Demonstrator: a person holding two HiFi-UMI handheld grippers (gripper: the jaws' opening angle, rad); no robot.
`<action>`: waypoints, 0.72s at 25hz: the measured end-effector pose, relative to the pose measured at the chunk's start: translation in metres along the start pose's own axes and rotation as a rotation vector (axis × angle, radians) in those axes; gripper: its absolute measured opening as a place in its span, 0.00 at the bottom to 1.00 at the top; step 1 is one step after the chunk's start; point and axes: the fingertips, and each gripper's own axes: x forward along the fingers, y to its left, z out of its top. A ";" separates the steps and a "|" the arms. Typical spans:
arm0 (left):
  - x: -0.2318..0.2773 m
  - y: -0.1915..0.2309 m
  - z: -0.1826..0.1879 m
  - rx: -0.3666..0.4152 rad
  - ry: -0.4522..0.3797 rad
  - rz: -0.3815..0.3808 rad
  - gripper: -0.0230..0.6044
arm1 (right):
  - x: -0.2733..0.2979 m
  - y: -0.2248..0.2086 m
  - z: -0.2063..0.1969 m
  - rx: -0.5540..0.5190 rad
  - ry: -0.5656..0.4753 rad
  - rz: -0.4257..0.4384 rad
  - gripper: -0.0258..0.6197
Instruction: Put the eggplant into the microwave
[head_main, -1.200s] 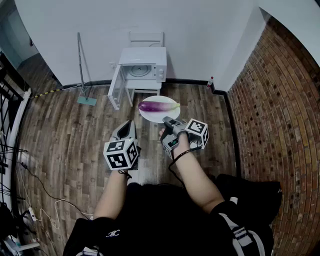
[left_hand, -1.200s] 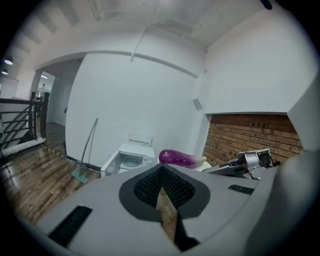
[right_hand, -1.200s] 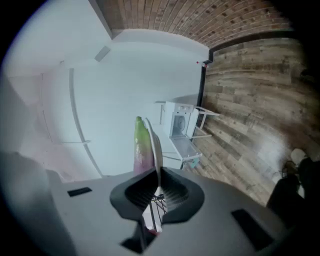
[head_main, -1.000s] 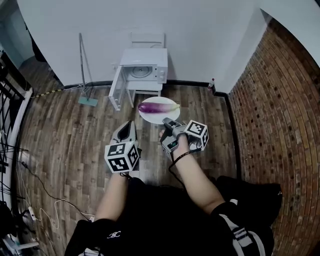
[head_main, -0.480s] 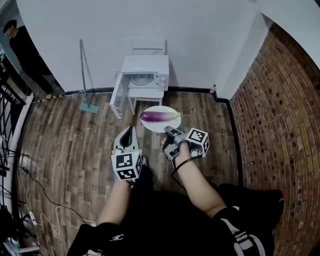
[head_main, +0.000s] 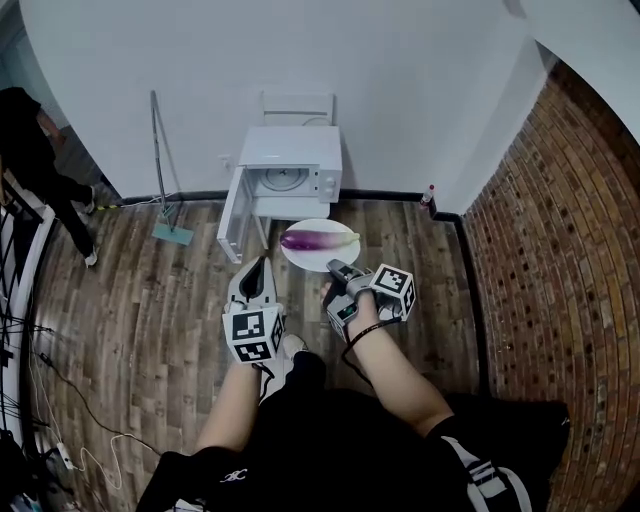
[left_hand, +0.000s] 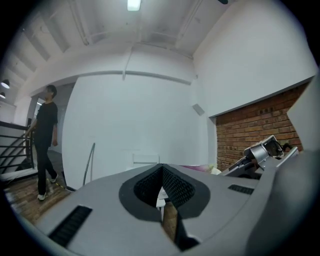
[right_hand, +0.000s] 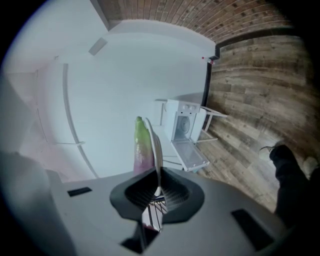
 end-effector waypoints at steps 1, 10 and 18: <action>0.013 0.007 0.000 0.005 0.001 -0.002 0.03 | 0.012 0.003 0.005 0.003 -0.004 0.000 0.09; 0.126 0.071 0.010 -0.042 0.015 -0.019 0.03 | 0.124 0.033 0.060 0.020 -0.011 0.010 0.09; 0.205 0.108 0.010 -0.054 0.025 -0.054 0.03 | 0.205 0.052 0.096 -0.030 -0.004 0.043 0.09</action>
